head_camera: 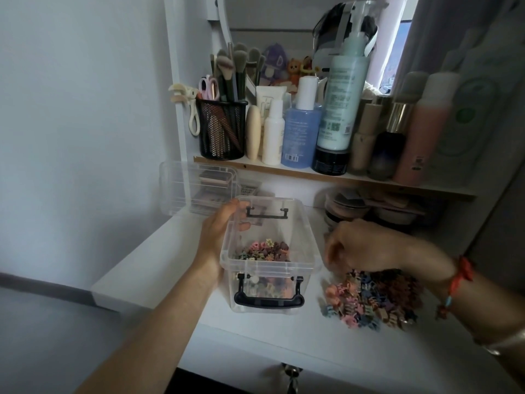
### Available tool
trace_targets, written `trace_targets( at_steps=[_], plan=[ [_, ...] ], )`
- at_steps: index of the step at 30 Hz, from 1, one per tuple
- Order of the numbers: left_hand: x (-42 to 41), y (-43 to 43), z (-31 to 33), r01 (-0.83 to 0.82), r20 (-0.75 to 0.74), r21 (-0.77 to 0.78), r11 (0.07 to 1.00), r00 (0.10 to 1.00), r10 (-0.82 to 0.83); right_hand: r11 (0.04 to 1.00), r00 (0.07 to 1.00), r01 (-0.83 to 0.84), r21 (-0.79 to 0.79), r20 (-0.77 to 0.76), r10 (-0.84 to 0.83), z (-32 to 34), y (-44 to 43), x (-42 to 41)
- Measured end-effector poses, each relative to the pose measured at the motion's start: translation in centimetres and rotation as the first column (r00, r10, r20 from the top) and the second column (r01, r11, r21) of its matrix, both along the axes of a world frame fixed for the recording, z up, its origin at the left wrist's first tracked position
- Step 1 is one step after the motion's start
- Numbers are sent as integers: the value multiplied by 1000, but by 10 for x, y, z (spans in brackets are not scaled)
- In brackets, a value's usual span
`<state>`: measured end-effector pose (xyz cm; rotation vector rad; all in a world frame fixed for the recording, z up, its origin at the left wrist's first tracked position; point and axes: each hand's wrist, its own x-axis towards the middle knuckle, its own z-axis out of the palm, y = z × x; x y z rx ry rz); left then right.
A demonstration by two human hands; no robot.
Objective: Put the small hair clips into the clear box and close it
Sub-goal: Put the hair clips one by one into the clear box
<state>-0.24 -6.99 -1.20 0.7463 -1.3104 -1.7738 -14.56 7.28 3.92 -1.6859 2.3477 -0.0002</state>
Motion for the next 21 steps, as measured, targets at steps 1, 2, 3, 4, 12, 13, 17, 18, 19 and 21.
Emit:
trace_targets(
  at_steps=[1, 2, 3, 4, 12, 13, 17, 18, 19, 21],
  plan=[
    [0, 0, 0, 2, -2, 0, 1000, 1000, -2, 1000, 1000, -5, 3, -25, 5, -3, 0, 1],
    [-1, -1, 0, 3, -4, 2, 1000, 1000, -3, 1000, 999, -5, -18, -37, 4, -2, 0, 2],
    [-1, -1, 0, 4, -5, 5, 1000, 1000, -4, 996, 999, 3, -87, -34, -6, 0, -1, 2],
    [-1, -1, 0, 4, -3, 5, 1000, 1000, -4, 979, 999, 27, -204, -11, -30, 4, -3, 1],
    [0, -1, -1, 6, 0, 2, 1000, 1000, -6, 787, 972, 74, -612, 220, 80, 39, -10, 18],
    [0, -1, -1, 1, 0, -5, 1000, 1000, -1, 833, 983, 32, -552, 168, 73, 37, -8, 17],
    [1, -1, -1, -5, 6, -11, 1000, 1000, 5, 995, 979, -99, -32, 176, 104, 19, 5, 17],
    [2, 0, -1, -2, 3, -10, 1000, 1000, 2, 991, 979, -121, 49, 173, 110, 12, 7, 19],
    [2, 0, -1, 0, 6, -16, 1000, 1000, 0, 988, 982, -127, 90, 153, 112, 6, 8, 21],
    [3, 1, -2, 1, 10, -26, 1000, 1000, 0, 989, 989, -125, 76, 93, 118, 3, 8, 23]
  ],
)
